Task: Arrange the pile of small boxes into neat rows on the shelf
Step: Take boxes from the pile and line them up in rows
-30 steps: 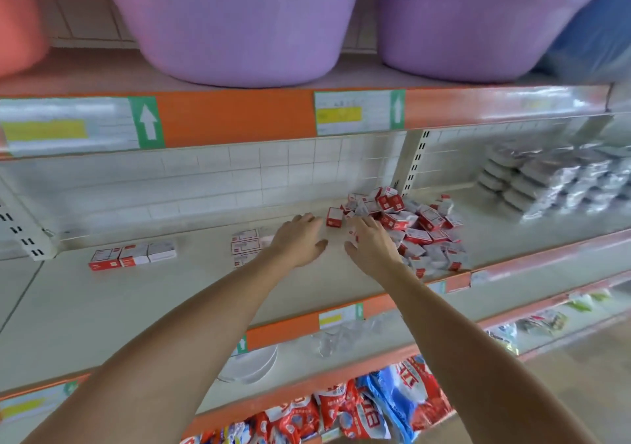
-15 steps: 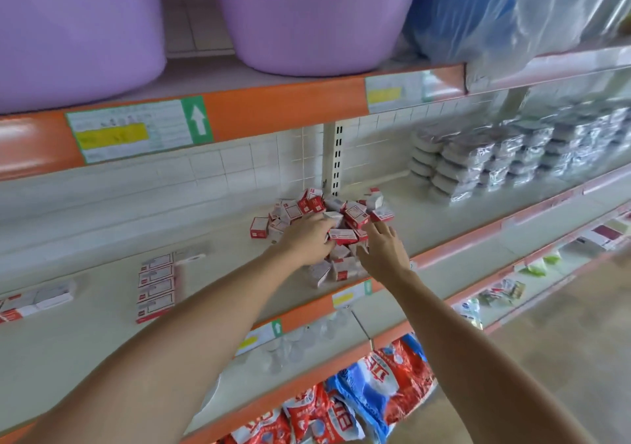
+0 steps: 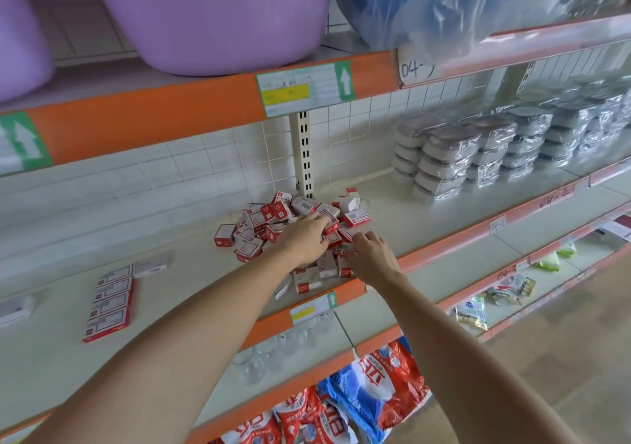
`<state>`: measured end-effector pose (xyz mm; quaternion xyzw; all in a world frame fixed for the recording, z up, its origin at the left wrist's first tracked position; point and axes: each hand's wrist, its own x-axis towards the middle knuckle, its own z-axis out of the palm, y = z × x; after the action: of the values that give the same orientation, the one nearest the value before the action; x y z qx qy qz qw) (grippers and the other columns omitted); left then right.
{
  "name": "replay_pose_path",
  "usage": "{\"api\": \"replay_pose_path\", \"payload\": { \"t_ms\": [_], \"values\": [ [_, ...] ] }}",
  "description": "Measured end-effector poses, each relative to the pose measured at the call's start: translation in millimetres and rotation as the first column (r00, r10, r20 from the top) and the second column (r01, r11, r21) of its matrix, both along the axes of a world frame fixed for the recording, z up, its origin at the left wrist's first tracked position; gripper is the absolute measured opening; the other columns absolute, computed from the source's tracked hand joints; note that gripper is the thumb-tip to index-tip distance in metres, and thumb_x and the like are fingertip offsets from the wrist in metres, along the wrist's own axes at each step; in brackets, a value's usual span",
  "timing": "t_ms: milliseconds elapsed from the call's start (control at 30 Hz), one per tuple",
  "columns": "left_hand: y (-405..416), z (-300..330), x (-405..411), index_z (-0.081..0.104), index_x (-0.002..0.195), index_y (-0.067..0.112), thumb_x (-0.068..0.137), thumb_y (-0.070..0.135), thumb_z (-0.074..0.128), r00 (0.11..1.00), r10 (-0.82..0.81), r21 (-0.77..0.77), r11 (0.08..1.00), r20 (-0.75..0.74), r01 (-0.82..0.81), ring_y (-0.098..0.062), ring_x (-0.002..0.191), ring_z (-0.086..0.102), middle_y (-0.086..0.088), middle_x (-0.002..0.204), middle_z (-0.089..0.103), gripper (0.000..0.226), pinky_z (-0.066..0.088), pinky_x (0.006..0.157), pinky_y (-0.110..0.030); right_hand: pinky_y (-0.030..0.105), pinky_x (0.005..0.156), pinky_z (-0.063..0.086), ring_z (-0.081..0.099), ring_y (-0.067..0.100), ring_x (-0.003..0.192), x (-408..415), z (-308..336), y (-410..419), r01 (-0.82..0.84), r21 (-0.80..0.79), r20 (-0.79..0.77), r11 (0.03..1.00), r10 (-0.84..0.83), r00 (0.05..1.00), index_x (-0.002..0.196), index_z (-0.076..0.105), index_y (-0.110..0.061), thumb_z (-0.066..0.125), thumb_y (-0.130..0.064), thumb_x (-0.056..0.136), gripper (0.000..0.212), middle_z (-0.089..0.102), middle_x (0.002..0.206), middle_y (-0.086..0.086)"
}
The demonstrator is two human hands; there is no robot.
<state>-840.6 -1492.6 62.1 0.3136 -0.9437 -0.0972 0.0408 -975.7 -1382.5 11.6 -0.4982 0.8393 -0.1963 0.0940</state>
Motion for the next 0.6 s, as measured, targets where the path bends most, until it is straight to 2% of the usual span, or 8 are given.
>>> {"api": "replay_pose_path", "payload": {
  "t_ms": [100,233,367,500,600],
  "values": [
    [-4,-3,-10,0.039,0.146,0.017,0.095,0.019,0.057,1.000,0.013,0.019,1.000,0.015,-0.013,-0.028,0.118,0.056,-0.005,0.149,0.040,0.054,0.052,0.090,-0.041,0.041,0.091,0.045,0.050,0.033,0.110,-7,-2,-9,0.018,0.027,0.045,0.999,-0.019,0.999,0.119,0.056,-0.011,0.050,-0.036,0.094,0.036,0.055,0.117,0.012],
    [-7,-5,-25,0.031,0.152,0.020,0.090,-0.004,0.056,0.999,0.034,0.060,0.998,0.016,-0.035,-0.022,0.103,0.060,-0.001,0.157,0.028,0.070,0.056,0.081,-0.036,0.037,0.090,0.042,0.051,0.029,0.105,-16,5,-27,0.033,0.109,0.129,0.993,-0.047,0.990,0.112,0.054,-0.011,0.055,-0.035,0.090,0.033,0.056,0.106,0.010],
    [-11,-4,-38,0.029,0.154,0.019,0.082,-0.018,0.049,0.996,0.009,0.012,1.000,0.089,-0.010,-0.025,0.109,0.057,0.004,0.160,0.022,0.083,0.045,0.072,-0.030,0.035,0.092,0.038,0.055,0.026,0.102,-24,11,-43,0.007,0.190,0.103,0.982,-0.027,0.994,0.115,0.052,-0.010,0.063,-0.044,0.089,0.044,0.061,0.108,0.009],
    [-14,-10,-44,0.034,0.151,0.020,0.080,-0.015,0.057,0.990,0.025,-0.048,0.999,0.138,-0.018,-0.028,0.118,0.051,0.003,0.157,0.026,0.083,0.051,0.086,-0.038,0.037,0.095,0.036,0.054,0.027,0.110,-30,9,-50,-0.004,0.202,0.116,0.979,-0.020,0.993,0.118,0.053,-0.012,0.069,-0.044,0.086,0.049,0.062,0.114,0.008],
    [-16,-13,-46,0.041,0.142,0.016,0.078,-0.016,0.058,0.988,0.004,-0.088,0.996,0.151,0.009,-0.029,0.109,0.050,-0.004,0.145,0.033,0.073,0.051,0.081,-0.041,0.035,0.090,0.036,0.051,0.028,0.110,-34,7,-50,-0.004,0.161,0.161,0.987,-0.022,0.987,0.106,0.059,-0.015,0.073,-0.044,0.082,0.040,0.062,0.109,0.007]
  ]
}}
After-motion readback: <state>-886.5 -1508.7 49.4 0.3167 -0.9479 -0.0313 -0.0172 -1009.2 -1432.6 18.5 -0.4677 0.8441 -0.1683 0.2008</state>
